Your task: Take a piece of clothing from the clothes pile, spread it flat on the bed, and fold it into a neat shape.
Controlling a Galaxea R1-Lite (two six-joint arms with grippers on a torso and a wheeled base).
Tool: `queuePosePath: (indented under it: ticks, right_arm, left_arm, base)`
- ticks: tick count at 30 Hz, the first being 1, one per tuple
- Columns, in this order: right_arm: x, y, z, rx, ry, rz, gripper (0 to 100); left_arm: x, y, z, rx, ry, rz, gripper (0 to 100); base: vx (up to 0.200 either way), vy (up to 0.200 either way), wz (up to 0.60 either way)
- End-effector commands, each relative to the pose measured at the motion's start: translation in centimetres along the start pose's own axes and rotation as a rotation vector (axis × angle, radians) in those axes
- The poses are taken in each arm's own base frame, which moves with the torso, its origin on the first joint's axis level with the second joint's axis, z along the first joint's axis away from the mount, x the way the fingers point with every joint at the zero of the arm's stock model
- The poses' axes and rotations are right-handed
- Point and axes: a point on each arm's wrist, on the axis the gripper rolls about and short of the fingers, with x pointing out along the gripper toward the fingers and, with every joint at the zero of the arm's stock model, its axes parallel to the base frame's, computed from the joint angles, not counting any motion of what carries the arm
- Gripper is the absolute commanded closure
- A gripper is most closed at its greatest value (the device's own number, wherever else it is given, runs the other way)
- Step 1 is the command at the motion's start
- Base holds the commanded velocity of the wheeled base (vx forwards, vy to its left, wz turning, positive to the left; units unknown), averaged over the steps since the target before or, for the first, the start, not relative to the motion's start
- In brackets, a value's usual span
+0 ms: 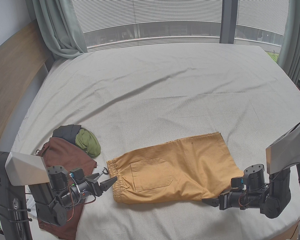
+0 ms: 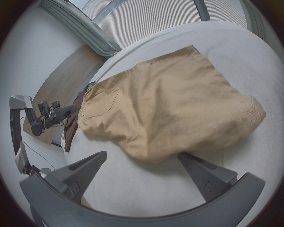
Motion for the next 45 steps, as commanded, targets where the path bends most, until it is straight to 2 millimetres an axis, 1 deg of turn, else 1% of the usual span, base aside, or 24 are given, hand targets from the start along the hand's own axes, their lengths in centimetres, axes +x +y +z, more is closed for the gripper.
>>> queuePosePath:
  ticks: [1,2,7,15,24,30,31,34,38,44,45]
  right_arm:
    - [-0.6,0.9,-0.9,-0.018,0.041,0.027,0]
    - [-0.6,0.9,-0.9,-0.018,0.041,0.027,0]
    - [-1.6,2.2,-1.1,-0.053,0.028,0.104,0]
    - [-2.7,3.6,0.2,-0.08,-0.018,0.18,0]
    - [-2.8,4.0,1.3,-0.09,-0.071,0.201,0]
    - [-2.8,4.2,1.9,-0.095,-0.099,0.21,0]
    - [-2.7,4.1,2.1,-0.093,-0.109,0.206,0]
    - [-2.6,4.1,2.3,-0.093,-0.116,0.207,0]
    - [-2.5,4.1,2.2,-0.094,-0.114,0.208,0]
    - [-2.5,4.1,2.3,-0.093,-0.116,0.209,0]
    - [-2.4,4.1,2.3,-0.093,-0.114,0.21,0]
  left_arm:
    - [0.1,0.0,-0.3,-0.014,0.011,-0.001,0]
    - [0.1,0.0,-0.3,-0.014,0.011,-0.001,0]
    - [0.3,-0.8,-0.5,-0.073,0.022,-0.021,0]
    - [0.4,-1.1,-0.7,-0.088,0.033,-0.029,0]
    - [0.4,-1.1,-1.0,-0.106,0.042,-0.028,0]
    - [0.6,-0.9,-1.5,-0.115,0.056,-0.025,0]
    - [0.9,-0.8,-2.0,-0.137,0.064,-0.021,0]
    - [1.4,-0.9,-2.4,-0.192,0.075,-0.027,0]
    - [2.0,-1.1,-2.4,-0.261,0.072,-0.034,0]
    - [2.7,-1.3,-3.1,-0.309,0.081,-0.023,0]
    - [3.0,-1.2,-3.6,-0.312,0.087,-0.008,0]
  base:
    - [0.0,0.0,0.0]
    - [0.0,0.0,0.0]
    - [0.0,0.0,0.0]
    - [0.0,0.0,0.0]
    - [0.0,0.0,0.0]
    - [0.0,0.0,0.0]
    - [0.0,0.0,0.0]
    - [0.0,0.0,0.0]
    - [0.0,0.0,0.0]
    - [0.0,0.0,0.0]
    - [0.0,0.0,0.0]
